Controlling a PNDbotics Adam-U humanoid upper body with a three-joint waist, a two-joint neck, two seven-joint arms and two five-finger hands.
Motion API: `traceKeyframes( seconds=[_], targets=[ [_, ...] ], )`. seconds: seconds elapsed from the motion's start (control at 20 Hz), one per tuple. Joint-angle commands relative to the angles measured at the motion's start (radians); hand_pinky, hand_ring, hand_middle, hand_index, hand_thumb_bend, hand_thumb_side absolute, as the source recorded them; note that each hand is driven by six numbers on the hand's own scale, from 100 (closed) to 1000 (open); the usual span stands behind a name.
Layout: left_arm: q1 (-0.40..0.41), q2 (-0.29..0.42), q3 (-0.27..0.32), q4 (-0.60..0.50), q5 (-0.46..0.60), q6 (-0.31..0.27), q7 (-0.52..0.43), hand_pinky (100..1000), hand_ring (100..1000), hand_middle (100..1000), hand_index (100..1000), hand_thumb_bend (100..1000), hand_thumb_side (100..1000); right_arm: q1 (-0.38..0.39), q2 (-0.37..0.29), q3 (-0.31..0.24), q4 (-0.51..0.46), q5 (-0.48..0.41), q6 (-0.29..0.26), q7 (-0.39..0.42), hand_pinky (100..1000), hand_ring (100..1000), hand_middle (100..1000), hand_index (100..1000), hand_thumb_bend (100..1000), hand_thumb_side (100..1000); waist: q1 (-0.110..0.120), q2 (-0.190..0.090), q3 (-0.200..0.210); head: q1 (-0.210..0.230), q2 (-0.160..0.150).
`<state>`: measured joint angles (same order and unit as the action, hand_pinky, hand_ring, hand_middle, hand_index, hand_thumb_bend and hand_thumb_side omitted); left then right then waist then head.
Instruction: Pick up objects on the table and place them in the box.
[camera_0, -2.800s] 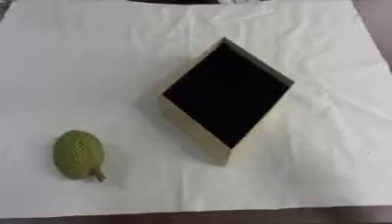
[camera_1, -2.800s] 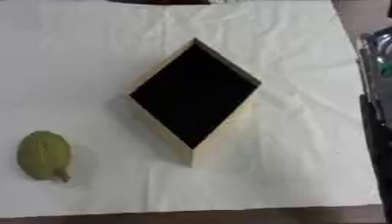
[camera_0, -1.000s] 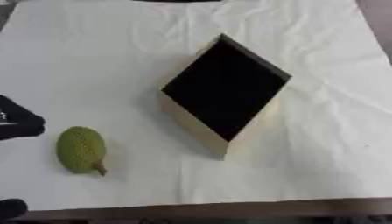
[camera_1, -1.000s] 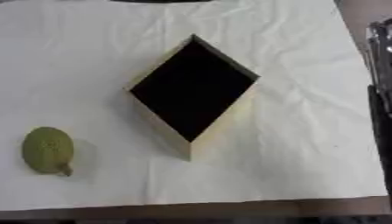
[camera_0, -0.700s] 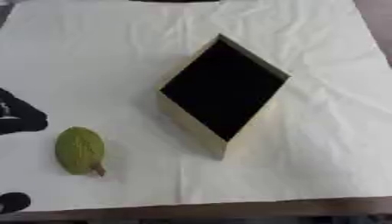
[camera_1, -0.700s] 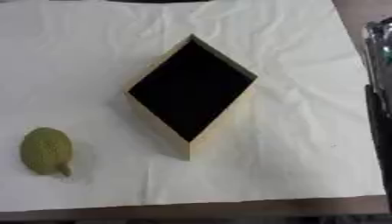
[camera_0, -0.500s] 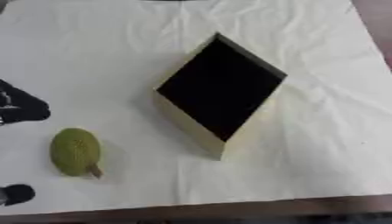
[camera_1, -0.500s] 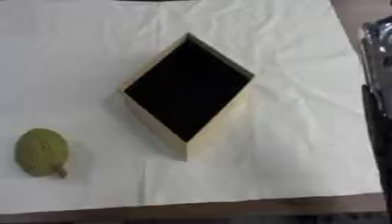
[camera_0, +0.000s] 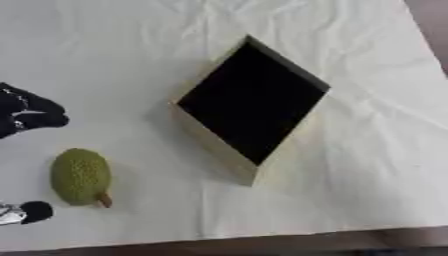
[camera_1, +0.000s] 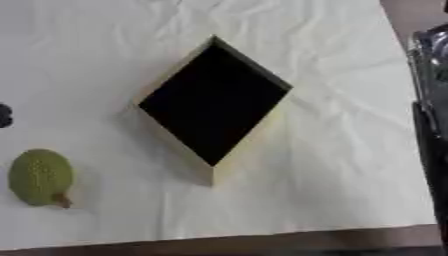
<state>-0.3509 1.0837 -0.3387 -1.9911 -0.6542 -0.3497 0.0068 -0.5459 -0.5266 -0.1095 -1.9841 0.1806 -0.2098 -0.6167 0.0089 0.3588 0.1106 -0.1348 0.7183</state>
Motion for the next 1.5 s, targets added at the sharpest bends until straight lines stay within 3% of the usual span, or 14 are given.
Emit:
traceKeyframes(
  seconds=[0.05, 0.65, 1.0, 1.5],
  targets=[
    [-0.010, 0.010, 0.004, -0.009, 0.018, 0.034, -0.056, 679, 751, 761, 888, 678, 500, -0.015, -0.024, -0.003, -0.016, -0.006, 0.001, -0.002, 818, 661, 630, 808, 334, 568, 0.000, -0.014, -0.001, 0.004, -0.014],
    [-0.023, -0.028, -0.002, 0.024, 0.052, 0.085, -0.232, 701, 774, 782, 909, 707, 452, -0.015, -0.020, -0.001, -0.016, -0.008, 0.002, -0.002, 819, 661, 629, 808, 333, 568, -0.007, -0.001, -0.004, 0.010, -0.023],
    [-0.037, -0.051, -0.006, 0.061, 0.052, 0.109, -0.321, 688, 770, 766, 914, 673, 274, -0.014, -0.016, 0.000, -0.016, -0.010, 0.003, -0.002, 820, 658, 625, 802, 333, 567, -0.011, 0.005, -0.005, 0.011, -0.025],
    [-0.079, -0.095, -0.020, 0.114, 0.061, 0.126, -0.364, 656, 755, 748, 896, 624, 233, -0.013, -0.009, 0.001, -0.016, -0.014, 0.005, -0.003, 822, 656, 622, 801, 332, 567, -0.014, 0.010, -0.009, 0.018, -0.025]
  ],
)
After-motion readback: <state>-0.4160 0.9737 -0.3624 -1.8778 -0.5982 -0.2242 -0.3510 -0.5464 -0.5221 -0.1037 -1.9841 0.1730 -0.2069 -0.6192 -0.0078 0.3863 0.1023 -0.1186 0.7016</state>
